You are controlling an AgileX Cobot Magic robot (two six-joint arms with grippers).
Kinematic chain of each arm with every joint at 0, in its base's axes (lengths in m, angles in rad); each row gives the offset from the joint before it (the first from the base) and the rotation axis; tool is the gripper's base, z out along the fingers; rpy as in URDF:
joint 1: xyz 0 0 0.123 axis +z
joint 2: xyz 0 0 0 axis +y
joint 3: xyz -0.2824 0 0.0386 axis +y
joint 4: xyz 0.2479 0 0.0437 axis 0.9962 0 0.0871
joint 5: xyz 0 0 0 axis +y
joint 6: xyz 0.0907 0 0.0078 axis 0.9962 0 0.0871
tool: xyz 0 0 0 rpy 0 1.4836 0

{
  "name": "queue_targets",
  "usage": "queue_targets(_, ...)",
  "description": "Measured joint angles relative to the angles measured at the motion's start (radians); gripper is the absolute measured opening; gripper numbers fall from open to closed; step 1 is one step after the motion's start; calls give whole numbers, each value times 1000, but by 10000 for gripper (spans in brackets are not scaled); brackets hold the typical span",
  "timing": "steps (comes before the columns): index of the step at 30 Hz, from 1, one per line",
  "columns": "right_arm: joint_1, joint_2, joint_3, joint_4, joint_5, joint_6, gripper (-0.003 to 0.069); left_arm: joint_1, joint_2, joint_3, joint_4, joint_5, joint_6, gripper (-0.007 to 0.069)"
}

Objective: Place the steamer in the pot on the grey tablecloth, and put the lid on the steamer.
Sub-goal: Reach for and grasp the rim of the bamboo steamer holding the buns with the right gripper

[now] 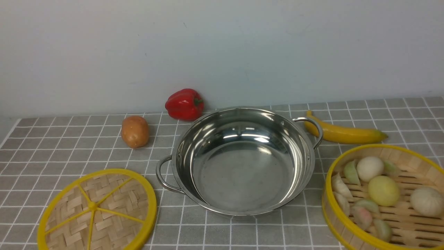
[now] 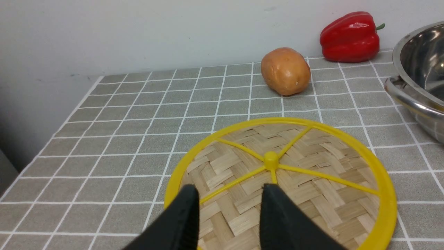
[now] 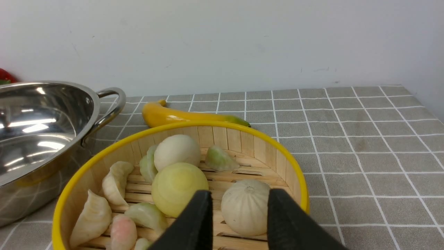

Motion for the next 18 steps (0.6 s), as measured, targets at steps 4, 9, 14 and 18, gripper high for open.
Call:
queue_targets(4, 0, 0, 0, 0, 0, 0, 244, 0, 0, 0, 0, 0, 0, 243)
queue_targets(9, 0, 0, 0, 0, 0, 0, 244, 0, 0, 0, 0, 0, 0, 243)
queue_targets(14, 0, 0, 0, 64, 0, 5, 244, 0, 0, 0, 67, 0, 68, 243)
queue_targets(18, 0, 0, 0, 175, 0, 16, 244, 0, 0, 0, 121, 0, 101, 243)
